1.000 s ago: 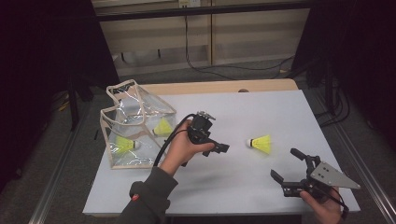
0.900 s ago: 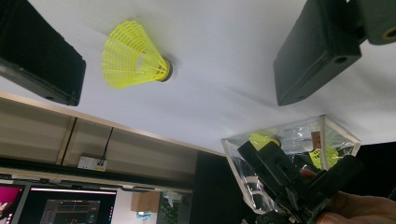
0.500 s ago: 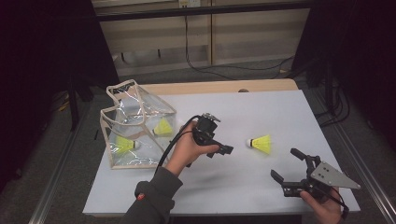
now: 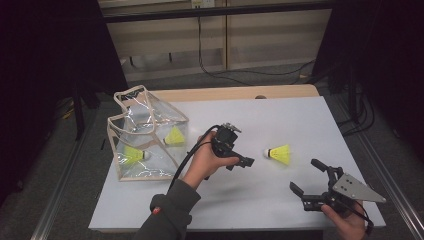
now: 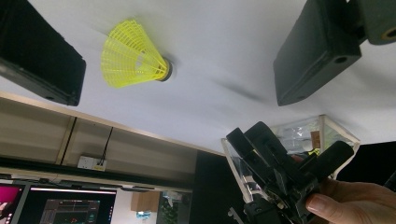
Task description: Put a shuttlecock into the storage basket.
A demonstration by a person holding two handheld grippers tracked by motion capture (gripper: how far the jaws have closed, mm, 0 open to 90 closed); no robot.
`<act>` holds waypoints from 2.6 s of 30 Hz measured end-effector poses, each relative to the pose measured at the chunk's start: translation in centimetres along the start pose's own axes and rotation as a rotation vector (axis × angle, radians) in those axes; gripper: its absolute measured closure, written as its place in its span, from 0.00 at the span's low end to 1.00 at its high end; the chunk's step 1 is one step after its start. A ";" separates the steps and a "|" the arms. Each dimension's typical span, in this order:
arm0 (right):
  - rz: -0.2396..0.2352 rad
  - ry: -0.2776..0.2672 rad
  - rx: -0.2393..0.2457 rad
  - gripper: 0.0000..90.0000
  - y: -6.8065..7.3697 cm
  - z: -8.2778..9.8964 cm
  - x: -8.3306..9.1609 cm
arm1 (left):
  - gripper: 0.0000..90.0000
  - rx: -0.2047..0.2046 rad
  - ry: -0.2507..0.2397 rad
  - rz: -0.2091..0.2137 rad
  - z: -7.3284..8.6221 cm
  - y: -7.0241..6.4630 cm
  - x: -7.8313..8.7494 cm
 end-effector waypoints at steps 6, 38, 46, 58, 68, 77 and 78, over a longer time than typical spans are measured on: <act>-0.002 0.004 0.000 0.02 0.1 0.0 0.0 | 0.04 -0.005 0.000 -0.002 0.0 -0.2 -0.6; -0.004 0.002 0.000 0.02 0.1 0.0 -0.1 | 0.05 -0.058 -0.066 -0.004 -0.6 -0.5 -2.9; -0.007 0.001 0.001 0.02 0.2 0.0 -0.2 | 0.05 -0.068 -0.076 0.005 -0.8 -0.7 -3.3; -0.009 0.001 0.004 0.02 0.1 0.0 -0.3 | 0.05 -0.075 -0.082 0.011 -1.0 -0.8 -3.9; -0.008 -0.001 0.000 0.02 0.1 0.0 -0.3 | 0.04 -0.083 -0.086 0.019 -1.2 -0.9 -4.5; -0.010 0.001 -0.002 0.02 0.1 0.0 -0.3 | 0.04 -0.096 -0.086 0.018 -1.3 -1.0 -4.9; -0.008 -0.001 -0.002 0.02 0.1 0.0 -0.3 | 0.04 -0.095 -0.090 0.018 -1.4 -1.1 -4.9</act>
Point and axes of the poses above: each handheld gripper's, and its own axes: x roughly backward along the jaws, z roughly out of its underside, y roughly to its left, the point moved 2 cm from there along -x, roughly forward along the jaws, and after that the axes turned 4 degrees about x, right-handed, at the moved point
